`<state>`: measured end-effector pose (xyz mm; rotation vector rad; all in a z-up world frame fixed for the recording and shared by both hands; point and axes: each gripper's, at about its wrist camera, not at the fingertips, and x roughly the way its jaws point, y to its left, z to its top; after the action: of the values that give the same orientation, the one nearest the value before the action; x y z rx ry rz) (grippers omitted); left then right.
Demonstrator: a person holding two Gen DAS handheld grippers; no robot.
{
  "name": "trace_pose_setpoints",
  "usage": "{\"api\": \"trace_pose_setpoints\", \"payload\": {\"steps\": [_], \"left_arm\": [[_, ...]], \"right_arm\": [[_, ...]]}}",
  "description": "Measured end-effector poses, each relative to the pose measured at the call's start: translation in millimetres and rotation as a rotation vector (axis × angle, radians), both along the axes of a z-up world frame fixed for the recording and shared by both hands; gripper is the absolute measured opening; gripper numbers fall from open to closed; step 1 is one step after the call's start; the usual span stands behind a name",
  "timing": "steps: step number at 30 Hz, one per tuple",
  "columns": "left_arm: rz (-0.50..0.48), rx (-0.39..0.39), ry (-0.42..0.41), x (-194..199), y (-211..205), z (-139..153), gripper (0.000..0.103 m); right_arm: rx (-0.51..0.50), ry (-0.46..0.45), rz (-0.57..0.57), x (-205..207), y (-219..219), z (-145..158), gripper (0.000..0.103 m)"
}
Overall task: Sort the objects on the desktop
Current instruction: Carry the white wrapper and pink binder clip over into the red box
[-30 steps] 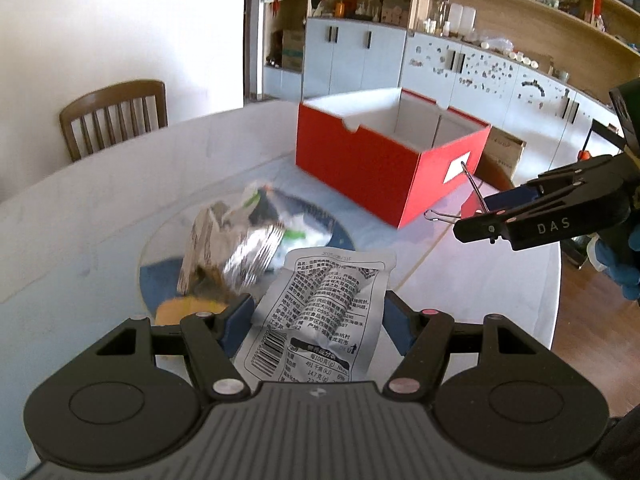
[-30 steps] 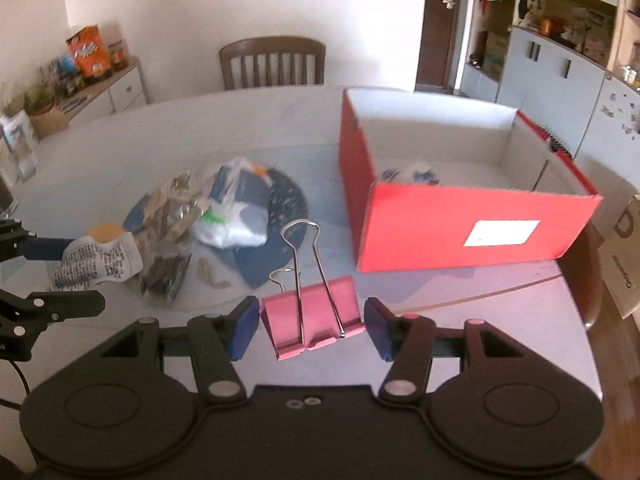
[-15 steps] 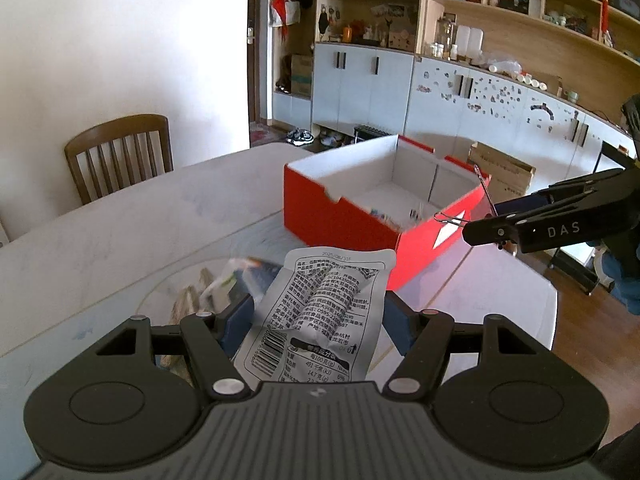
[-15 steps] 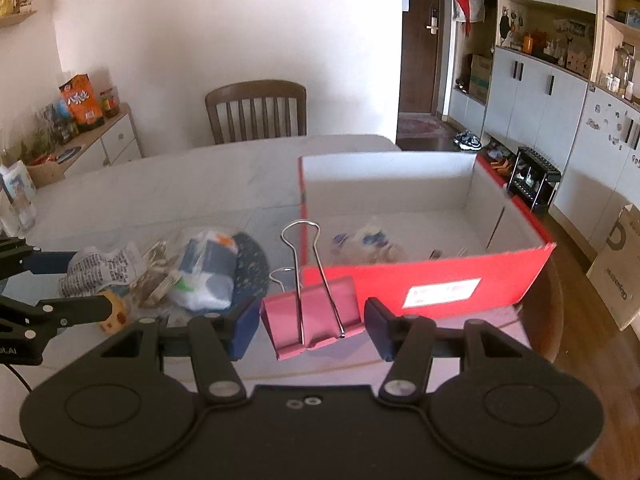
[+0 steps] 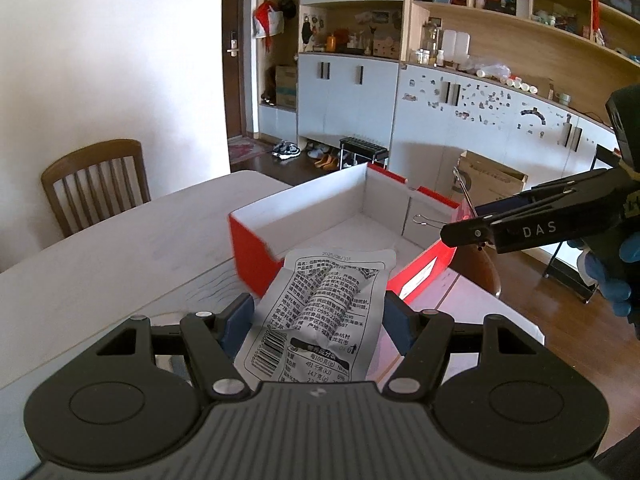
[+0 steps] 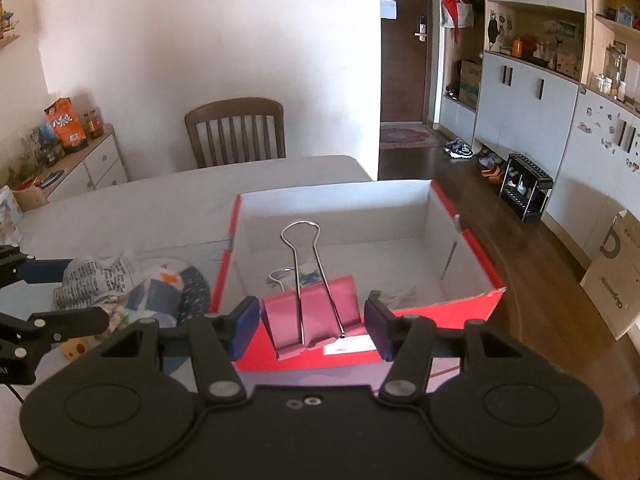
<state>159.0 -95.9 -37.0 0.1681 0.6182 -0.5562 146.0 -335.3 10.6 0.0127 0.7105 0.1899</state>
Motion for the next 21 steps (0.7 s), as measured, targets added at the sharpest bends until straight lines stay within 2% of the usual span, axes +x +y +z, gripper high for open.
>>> {"api": "trace_pose_setpoints", "payload": {"steps": [10,21], "left_arm": [[-0.039,0.031,-0.005,26,-55,-3,0.068],[-0.051,0.073,0.036,69,-95,-9,0.068]], "right_arm": [[0.004,0.002,0.014,22,-41,2,0.057],[0.008,0.007,0.049,62,-66,2,0.057]]}}
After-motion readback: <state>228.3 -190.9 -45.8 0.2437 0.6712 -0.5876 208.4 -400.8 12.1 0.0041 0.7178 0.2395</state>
